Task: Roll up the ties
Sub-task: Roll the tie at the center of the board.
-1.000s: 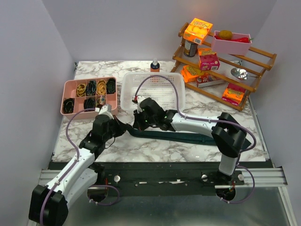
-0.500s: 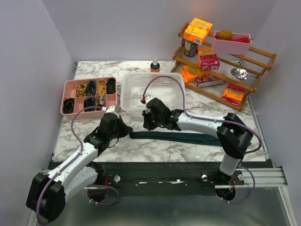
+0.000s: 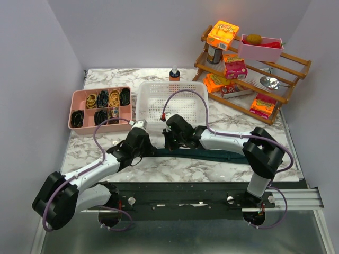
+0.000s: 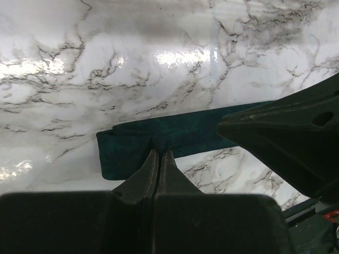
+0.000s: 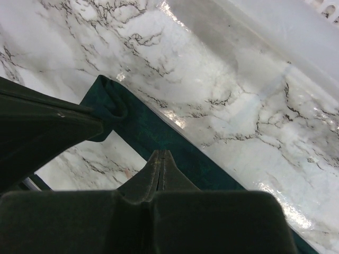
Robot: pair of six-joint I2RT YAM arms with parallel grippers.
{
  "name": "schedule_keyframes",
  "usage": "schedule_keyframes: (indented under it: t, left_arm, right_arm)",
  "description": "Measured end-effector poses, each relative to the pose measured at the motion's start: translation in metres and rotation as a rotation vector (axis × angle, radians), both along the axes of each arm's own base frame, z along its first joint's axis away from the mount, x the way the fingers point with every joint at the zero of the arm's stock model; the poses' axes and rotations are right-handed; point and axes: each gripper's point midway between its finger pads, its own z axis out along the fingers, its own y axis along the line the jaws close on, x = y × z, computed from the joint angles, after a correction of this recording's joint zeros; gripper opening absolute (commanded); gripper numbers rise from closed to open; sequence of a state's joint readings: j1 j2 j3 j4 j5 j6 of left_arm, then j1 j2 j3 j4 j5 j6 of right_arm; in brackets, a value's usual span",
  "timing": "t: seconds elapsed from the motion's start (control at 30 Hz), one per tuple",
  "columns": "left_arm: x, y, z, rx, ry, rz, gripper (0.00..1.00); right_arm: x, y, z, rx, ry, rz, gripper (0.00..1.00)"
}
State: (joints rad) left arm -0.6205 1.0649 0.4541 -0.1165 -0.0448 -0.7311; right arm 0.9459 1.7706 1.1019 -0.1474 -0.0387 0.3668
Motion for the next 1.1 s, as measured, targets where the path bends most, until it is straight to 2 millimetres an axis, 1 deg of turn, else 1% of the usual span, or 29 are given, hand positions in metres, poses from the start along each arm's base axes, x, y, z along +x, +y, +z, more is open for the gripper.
schedule_keyframes:
  t: [0.13,0.17,0.23,0.27,0.33,0.37,0.4,0.53,0.63,0.67,0.73,0.77,0.83,0.87,0.9,1.1]
  left_arm:
    - [-0.003,-0.008,-0.012,0.020,0.027,-0.025,0.17]
    - [-0.003,-0.010,-0.013,0.024,0.032,-0.029,0.27]
    - [-0.002,-0.012,-0.017,0.028,0.038,-0.031,0.33]
    - [-0.002,-0.013,-0.018,0.023,0.042,-0.027,0.40]
    - [-0.001,-0.015,-0.018,0.017,0.040,-0.024,0.45]
    - [0.001,-0.017,-0.016,0.007,0.036,-0.020,0.50]
    - [0.002,-0.018,-0.014,-0.003,0.030,-0.017,0.51]
    - [0.007,-0.025,-0.006,-0.047,0.007,-0.002,0.53]
    - [0.010,-0.028,-0.001,-0.084,-0.015,0.009,0.49]
    - [0.010,-0.028,0.000,-0.093,-0.019,0.013,0.42]
    - [0.009,-0.028,0.001,-0.116,-0.023,0.025,0.35]
    - [0.009,-0.028,0.001,-0.121,-0.024,0.028,0.26]
    - [0.009,-0.028,-0.001,-0.132,-0.020,0.037,0.13]
    - [0.008,-0.028,-0.002,-0.135,-0.018,0.039,0.03]
    - [0.008,-0.028,-0.003,-0.135,-0.018,0.040,0.00]
    - [0.006,-0.027,-0.011,-0.142,-0.002,0.053,0.00]
  right_arm:
    - [-0.001,-0.001,-0.001,-0.002,0.003,-0.002,0.01]
    - [-0.001,-0.001,-0.002,-0.003,0.004,-0.002,0.01]
    - [-0.002,-0.002,-0.003,-0.006,0.006,-0.002,0.01]
    - [-0.002,-0.003,-0.004,-0.007,0.008,-0.002,0.01]
    - [-0.002,-0.003,-0.005,-0.010,0.009,-0.003,0.01]
    - [-0.003,-0.004,-0.005,-0.011,0.010,-0.003,0.01]
    - [-0.003,-0.004,-0.006,-0.012,0.011,-0.004,0.01]
    - [-0.004,-0.005,-0.007,-0.014,0.015,-0.006,0.01]
    - [-0.004,-0.006,-0.008,-0.016,0.016,-0.007,0.01]
    - [-0.004,-0.006,-0.008,-0.016,0.016,-0.007,0.01]
    - [-0.003,-0.006,-0.008,-0.016,0.016,-0.008,0.01]
    - [-0.003,-0.006,-0.008,-0.016,0.016,-0.009,0.01]
    - [-0.003,-0.007,-0.008,-0.016,0.016,-0.010,0.01]
    - [-0.003,-0.007,-0.008,-0.016,0.016,-0.010,0.01]
    - [-0.003,-0.007,-0.008,-0.016,0.016,-0.010,0.01]
    - [-0.003,-0.007,-0.009,-0.017,0.016,-0.010,0.01]
